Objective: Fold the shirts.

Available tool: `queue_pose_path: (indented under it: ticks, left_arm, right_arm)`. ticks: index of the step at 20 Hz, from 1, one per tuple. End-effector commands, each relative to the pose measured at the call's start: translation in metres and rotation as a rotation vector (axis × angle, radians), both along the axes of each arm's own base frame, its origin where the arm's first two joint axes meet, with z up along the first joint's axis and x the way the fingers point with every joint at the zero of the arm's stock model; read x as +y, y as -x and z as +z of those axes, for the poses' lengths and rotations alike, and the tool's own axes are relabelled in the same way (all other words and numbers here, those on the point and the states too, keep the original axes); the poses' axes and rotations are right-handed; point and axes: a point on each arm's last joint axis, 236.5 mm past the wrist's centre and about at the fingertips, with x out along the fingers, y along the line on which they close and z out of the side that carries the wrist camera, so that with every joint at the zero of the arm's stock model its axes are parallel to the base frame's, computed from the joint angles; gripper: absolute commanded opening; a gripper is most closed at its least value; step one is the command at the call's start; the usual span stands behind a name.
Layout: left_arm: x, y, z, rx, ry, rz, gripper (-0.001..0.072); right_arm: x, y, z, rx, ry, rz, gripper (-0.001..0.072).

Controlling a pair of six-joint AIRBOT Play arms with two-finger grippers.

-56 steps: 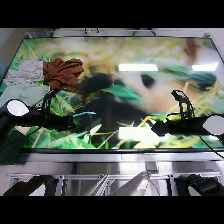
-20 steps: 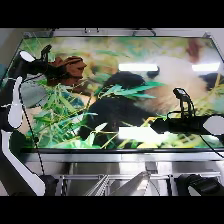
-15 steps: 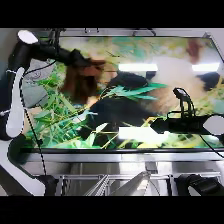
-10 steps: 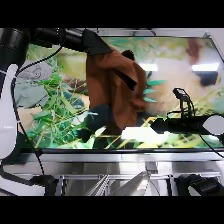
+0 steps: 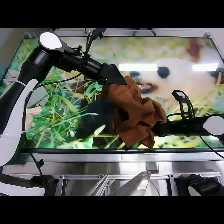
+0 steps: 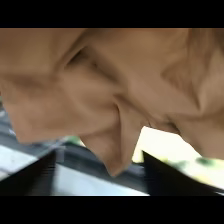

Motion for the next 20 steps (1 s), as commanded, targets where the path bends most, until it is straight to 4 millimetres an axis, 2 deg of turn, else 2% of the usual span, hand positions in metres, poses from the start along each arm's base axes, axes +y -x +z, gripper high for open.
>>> queue_pose_path:
  ticks: [1, 2, 4, 6, 8, 9, 10, 11, 12, 15, 17, 19, 20]
  left_arm:
    - [0.041, -0.013, -0.021, 0.082, -0.04, 0.04, 0.0716]
    - [0.059, -0.013, -0.03, 0.122, -0.08, 0.053, 0.0716]
    - [0.084, 0.0, -0.063, 0.228, -0.178, 0.053, 0.0715]
    - [0.089, 0.015, -0.095, 0.318, -0.219, 0.056, 0.0715]
    - [0.08, 0.029, -0.126, 0.359, -0.235, 0.058, 0.0714]
    - [0.072, 0.038, -0.14, 0.36, -0.243, 0.046, 0.0714]
    - [0.065, 0.046, -0.152, 0.362, -0.256, 0.041, 0.0713]
    - [0.059, 0.051, -0.163, 0.36, -0.265, 0.042, 0.0699]
    - [0.054, 0.058, -0.173, 0.354, -0.275, 0.036, 0.0696]
    - [0.055, 0.073, -0.202, 0.359, -0.343, 0.036, 0.0696]
    - [0.06, 0.08, -0.218, 0.356, -0.392, 0.037, 0.0696]
    - [0.059, 0.08, -0.221, 0.369, -0.389, 0.038, 0.0695]
    - [0.055, 0.079, -0.222, 0.377, -0.385, 0.03, 0.0695]
  right_arm:
    - [-0.018, 0.023, -0.007, 0.094, 0.08, 0.038, 0.0688]
    - [-0.027, 0.028, -0.01, 0.123, 0.106, 0.034, 0.0687]
    - [-0.059, 0.027, -0.016, 0.141, 0.2, -0.021, 0.0672]
    - [-0.098, 0.014, -0.019, 0.13, 0.253, -0.155, 0.067]
    - [-0.12, 0.006, -0.024, 0.173, 0.162, -0.334, 0.0668]
    - [-0.124, 0.003, -0.027, 0.203, 0.085, -0.403, 0.0665]
    - [-0.126, -0.002, -0.03, 0.229, -0.005, -0.459, 0.0601]
    - [-0.129, -0.005, -0.034, 0.258, -0.073, -0.508, 0.0466]
    - [-0.132, -0.008, -0.038, 0.281, -0.128, -0.543, 0.0396]
    - [-0.136, 0.0, -0.057, 0.387, -0.172, -0.57, 0.0398]
    - [-0.128, 0.002, -0.069, 0.438, -0.195, -0.54, 0.0399]
    - [-0.115, -0.005, -0.075, 0.447, -0.259, -0.506, 0.0406]
    - [-0.106, -0.012, -0.076, 0.442, -0.311, -0.494, 0.0481]
